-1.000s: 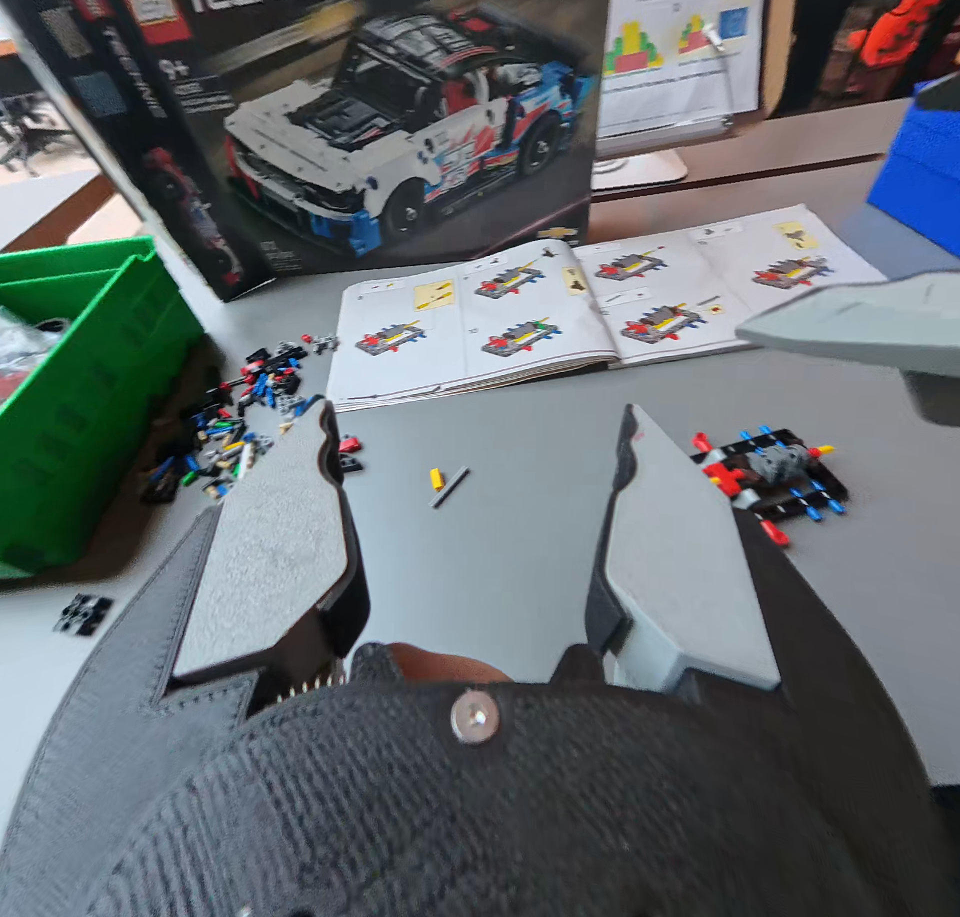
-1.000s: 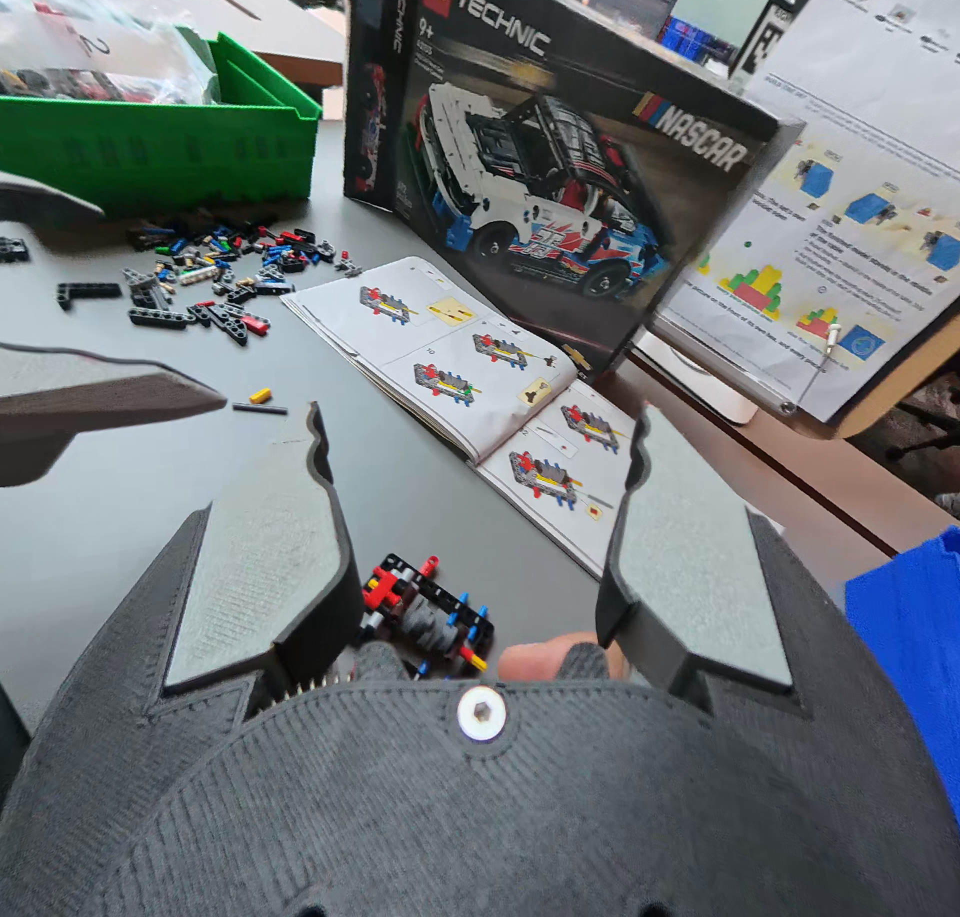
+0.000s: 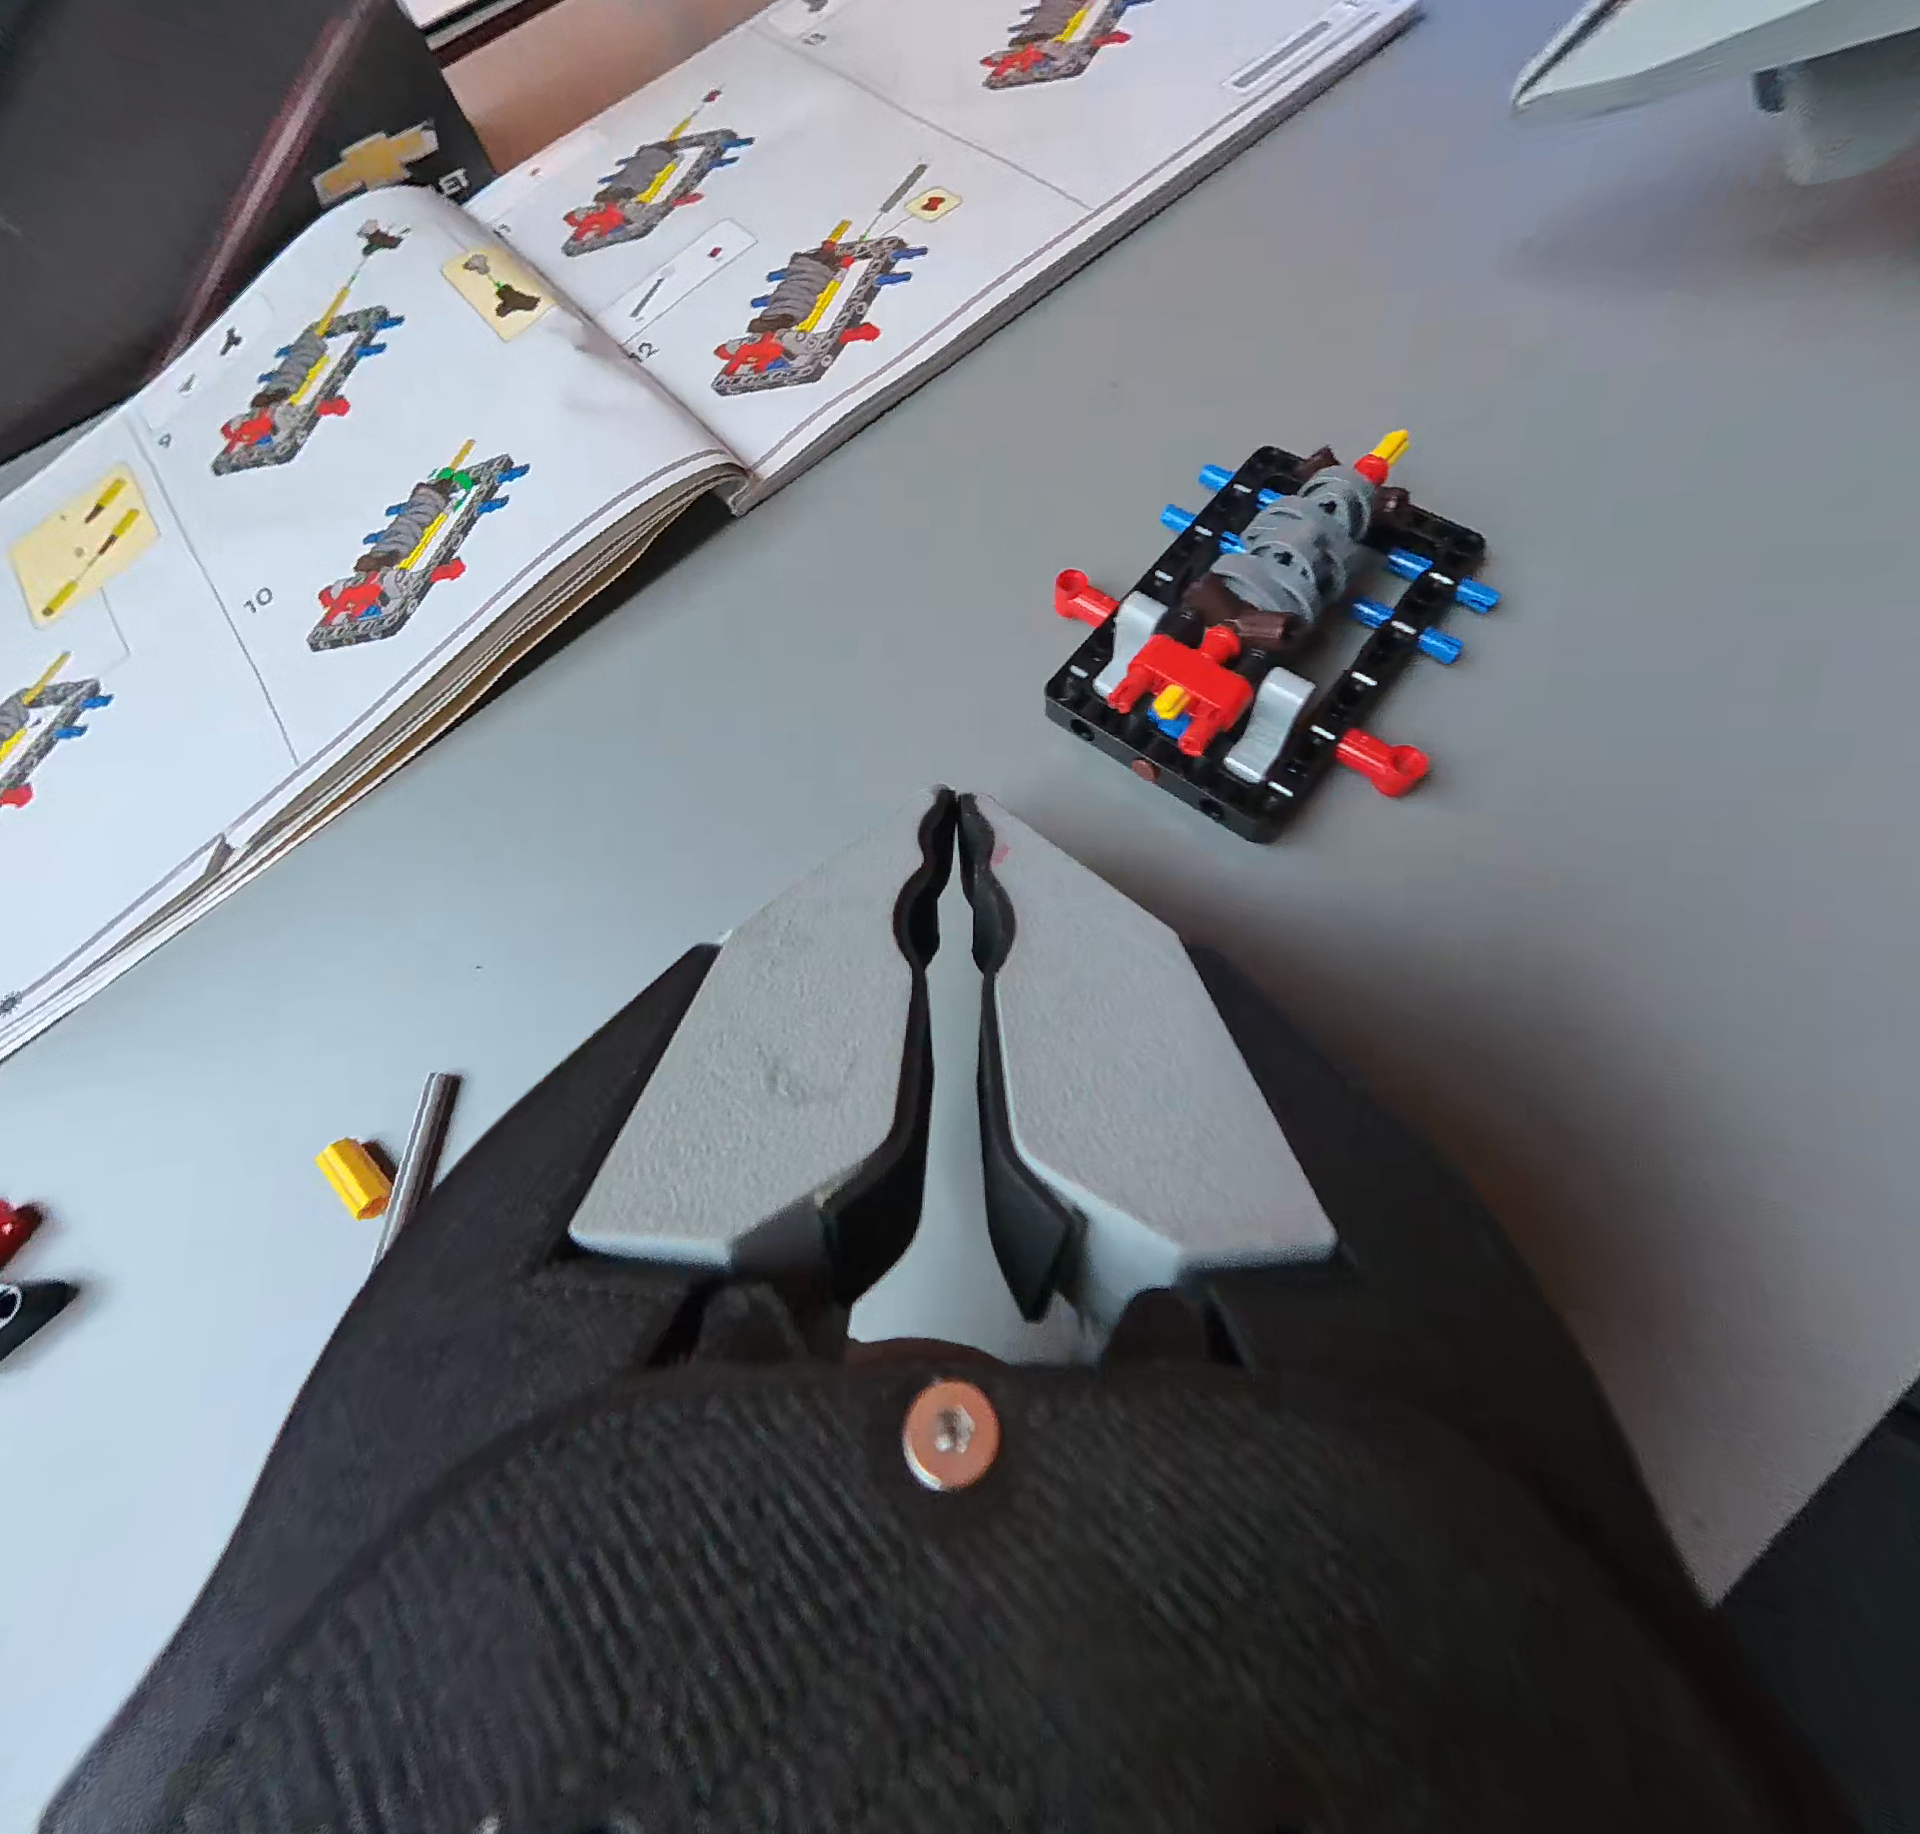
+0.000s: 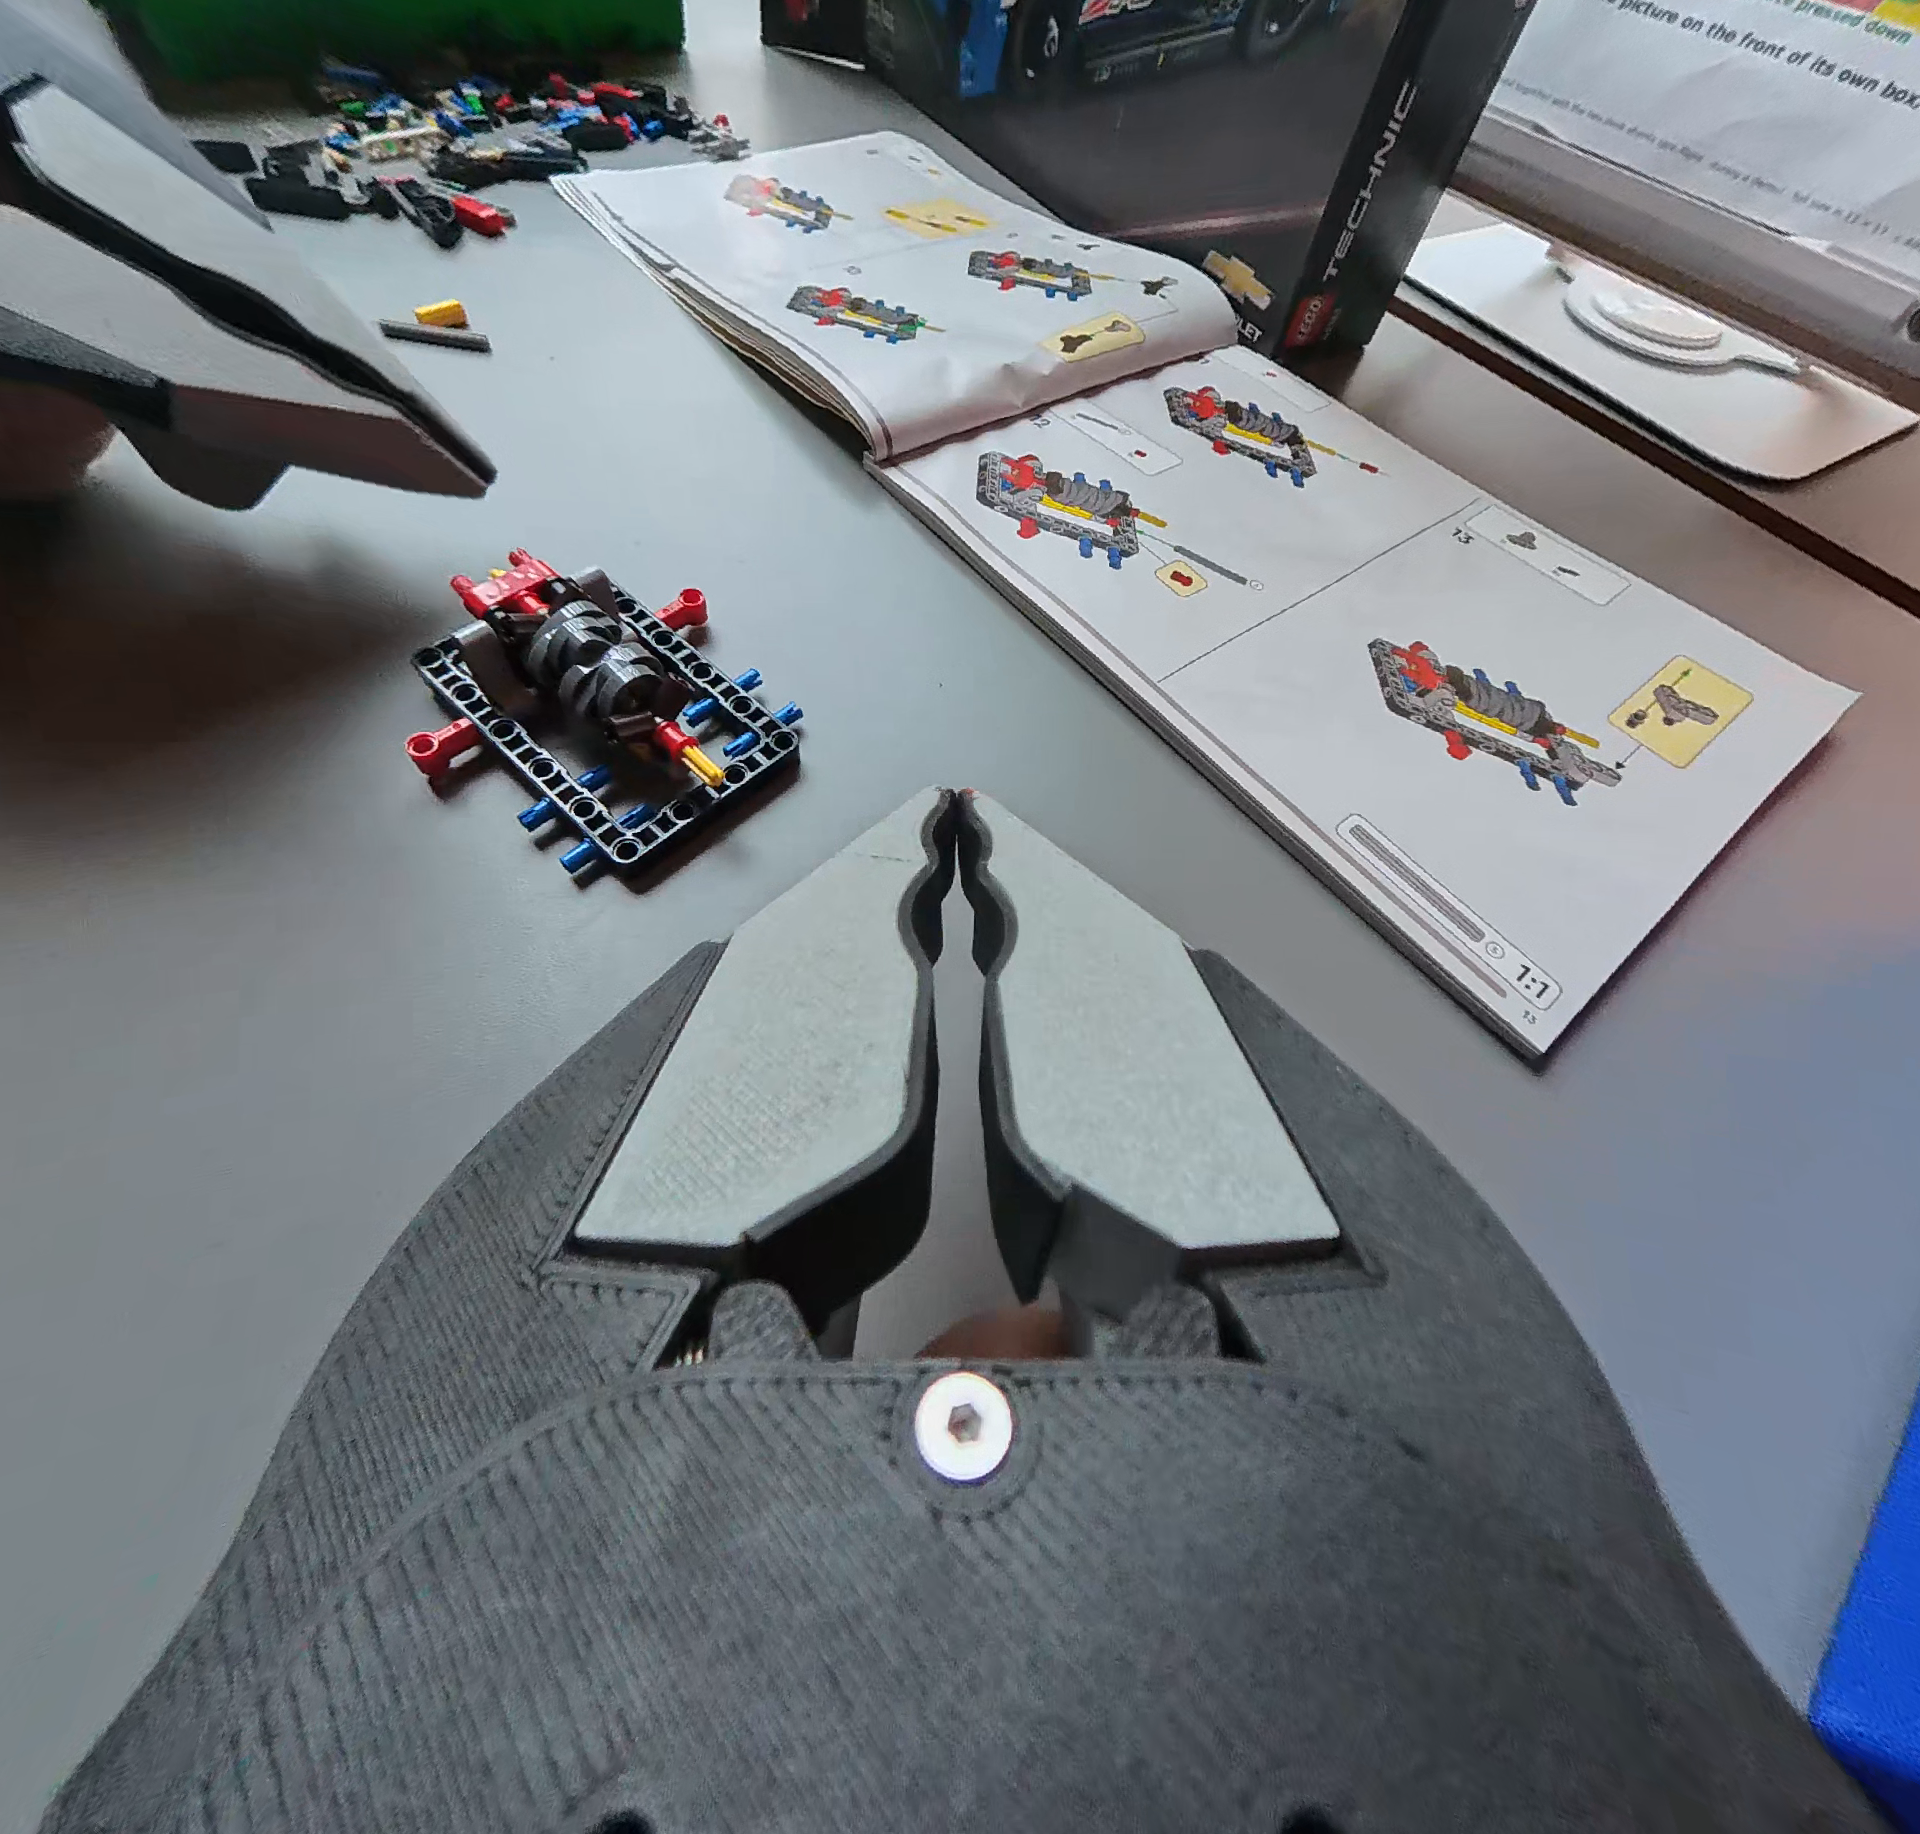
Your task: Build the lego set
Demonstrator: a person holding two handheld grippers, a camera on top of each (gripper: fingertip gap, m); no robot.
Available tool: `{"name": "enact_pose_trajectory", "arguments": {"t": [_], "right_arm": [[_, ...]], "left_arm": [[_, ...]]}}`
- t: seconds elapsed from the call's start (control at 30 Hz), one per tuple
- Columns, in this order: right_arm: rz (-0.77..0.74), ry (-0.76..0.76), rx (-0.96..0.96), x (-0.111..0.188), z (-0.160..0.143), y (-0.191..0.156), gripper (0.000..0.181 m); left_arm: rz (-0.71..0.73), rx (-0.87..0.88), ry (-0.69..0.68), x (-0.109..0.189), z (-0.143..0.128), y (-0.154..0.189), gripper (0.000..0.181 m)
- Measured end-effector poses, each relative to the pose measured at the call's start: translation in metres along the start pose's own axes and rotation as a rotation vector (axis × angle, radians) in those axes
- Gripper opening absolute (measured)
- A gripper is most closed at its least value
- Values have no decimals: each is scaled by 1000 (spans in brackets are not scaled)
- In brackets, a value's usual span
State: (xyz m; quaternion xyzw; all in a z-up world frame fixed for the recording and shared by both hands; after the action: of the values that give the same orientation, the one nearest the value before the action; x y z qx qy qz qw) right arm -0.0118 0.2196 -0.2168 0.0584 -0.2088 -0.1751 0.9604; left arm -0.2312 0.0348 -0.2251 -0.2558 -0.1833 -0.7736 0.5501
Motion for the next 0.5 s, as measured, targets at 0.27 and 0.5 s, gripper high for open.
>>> {"name": "enact_pose_trajectory", "arguments": {"t": [0.27, 0.5], "right_arm": [[-8, 103, -59, 11, 1, 5, 0], [10, 193, -263, 16, 3, 15, 0]], "left_arm": [[-43, -11, 55, 6, 0, 2, 0], [-223, 128, 194, 18, -1, -11, 0]]}}
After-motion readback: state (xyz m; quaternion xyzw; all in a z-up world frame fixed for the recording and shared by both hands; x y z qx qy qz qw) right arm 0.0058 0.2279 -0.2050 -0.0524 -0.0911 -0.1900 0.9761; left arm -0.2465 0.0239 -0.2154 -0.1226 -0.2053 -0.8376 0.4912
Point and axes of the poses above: each gripper's, where its closed fingertips meet, x back along the fingers, z out of its top, y = z × x across the jaws, the point moved 10 cm from there along x, back along the fingers, and after that the axes turned 14 degrees about -z, right-handed, at the moved point
